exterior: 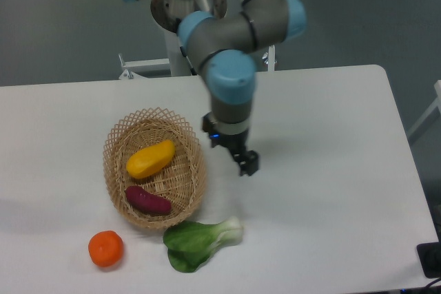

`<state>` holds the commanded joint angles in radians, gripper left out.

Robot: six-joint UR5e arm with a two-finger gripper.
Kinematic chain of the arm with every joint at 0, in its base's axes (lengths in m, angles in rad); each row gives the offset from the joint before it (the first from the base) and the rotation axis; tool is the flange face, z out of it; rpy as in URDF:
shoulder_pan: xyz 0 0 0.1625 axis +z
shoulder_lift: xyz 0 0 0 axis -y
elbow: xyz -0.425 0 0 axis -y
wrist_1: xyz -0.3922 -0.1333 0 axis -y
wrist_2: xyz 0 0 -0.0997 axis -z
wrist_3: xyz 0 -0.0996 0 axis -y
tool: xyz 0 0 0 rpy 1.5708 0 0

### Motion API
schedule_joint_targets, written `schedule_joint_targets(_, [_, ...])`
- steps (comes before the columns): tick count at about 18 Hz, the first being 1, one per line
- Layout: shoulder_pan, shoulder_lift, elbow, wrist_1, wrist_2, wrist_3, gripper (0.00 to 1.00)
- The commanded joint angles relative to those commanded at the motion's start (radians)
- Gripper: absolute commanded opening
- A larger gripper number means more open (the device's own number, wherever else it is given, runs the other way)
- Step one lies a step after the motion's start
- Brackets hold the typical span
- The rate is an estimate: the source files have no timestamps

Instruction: Place the mango in the basket

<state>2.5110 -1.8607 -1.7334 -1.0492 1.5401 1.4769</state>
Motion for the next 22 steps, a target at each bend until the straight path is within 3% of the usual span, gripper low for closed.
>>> schedule_joint_targets(6, [0.098, -0.015, 0.025, 0.005, -0.006, 0.08, 1.0])
schedule_joint_targets(22, [0.097, -0.026, 0.014, 0.015, 0.008, 0.066, 1.0])
